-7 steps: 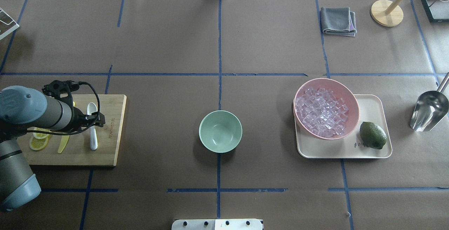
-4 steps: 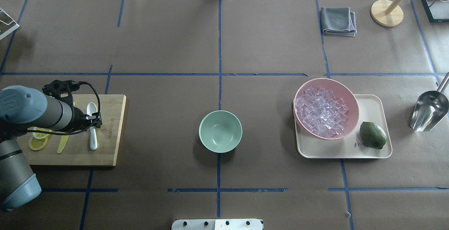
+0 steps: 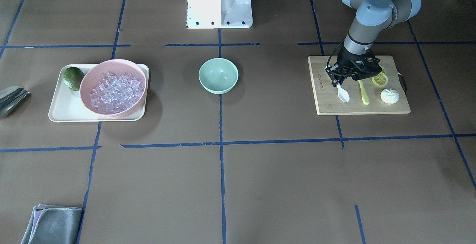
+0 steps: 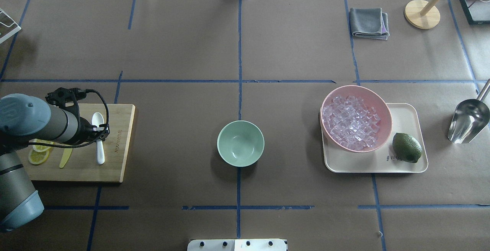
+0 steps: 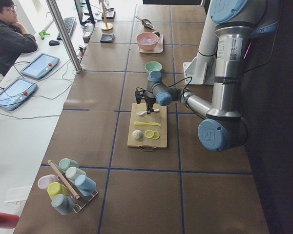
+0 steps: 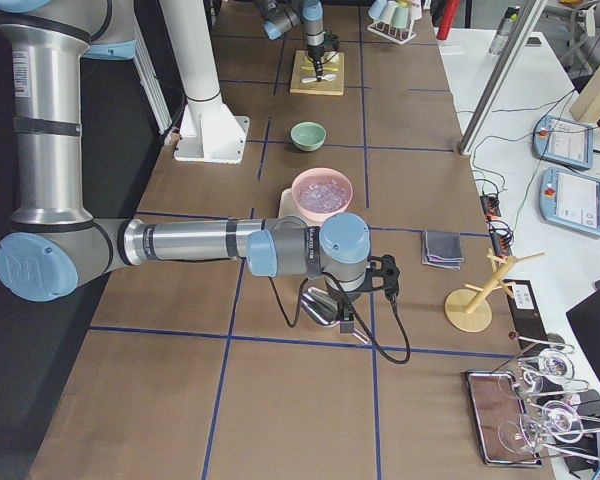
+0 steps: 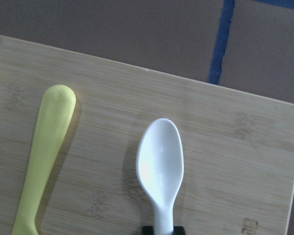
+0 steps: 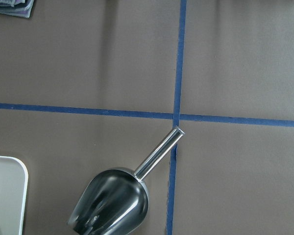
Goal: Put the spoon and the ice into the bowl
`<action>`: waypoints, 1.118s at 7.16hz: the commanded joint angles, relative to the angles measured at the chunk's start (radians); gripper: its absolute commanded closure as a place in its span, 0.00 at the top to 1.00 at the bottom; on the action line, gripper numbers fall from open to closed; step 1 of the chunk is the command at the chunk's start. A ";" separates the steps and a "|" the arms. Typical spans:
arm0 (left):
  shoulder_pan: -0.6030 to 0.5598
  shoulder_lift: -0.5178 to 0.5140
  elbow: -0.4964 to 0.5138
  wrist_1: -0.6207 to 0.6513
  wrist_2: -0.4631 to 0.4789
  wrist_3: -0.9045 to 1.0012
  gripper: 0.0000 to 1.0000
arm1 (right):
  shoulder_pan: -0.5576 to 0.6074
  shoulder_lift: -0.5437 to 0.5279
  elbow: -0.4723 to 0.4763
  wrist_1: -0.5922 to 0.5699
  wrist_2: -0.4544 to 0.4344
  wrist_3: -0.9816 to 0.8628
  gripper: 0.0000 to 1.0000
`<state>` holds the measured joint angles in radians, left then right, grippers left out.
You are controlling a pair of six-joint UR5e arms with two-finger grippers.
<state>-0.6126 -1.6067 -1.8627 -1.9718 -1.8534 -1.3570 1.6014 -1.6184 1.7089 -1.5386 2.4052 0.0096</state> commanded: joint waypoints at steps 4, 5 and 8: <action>-0.004 -0.065 -0.163 0.217 -0.046 0.007 0.00 | 0.000 -0.002 0.000 0.000 0.012 0.001 1.00; -0.004 -0.166 -0.170 0.297 -0.049 -0.004 0.00 | 0.000 -0.002 0.000 0.000 0.012 0.001 1.00; 0.083 -0.497 -0.153 0.497 -0.118 -0.198 0.00 | 0.000 -0.002 0.003 0.000 0.018 0.003 1.00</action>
<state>-0.5869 -1.9892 -2.0287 -1.5230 -1.9580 -1.4636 1.6015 -1.6199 1.7098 -1.5386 2.4197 0.0111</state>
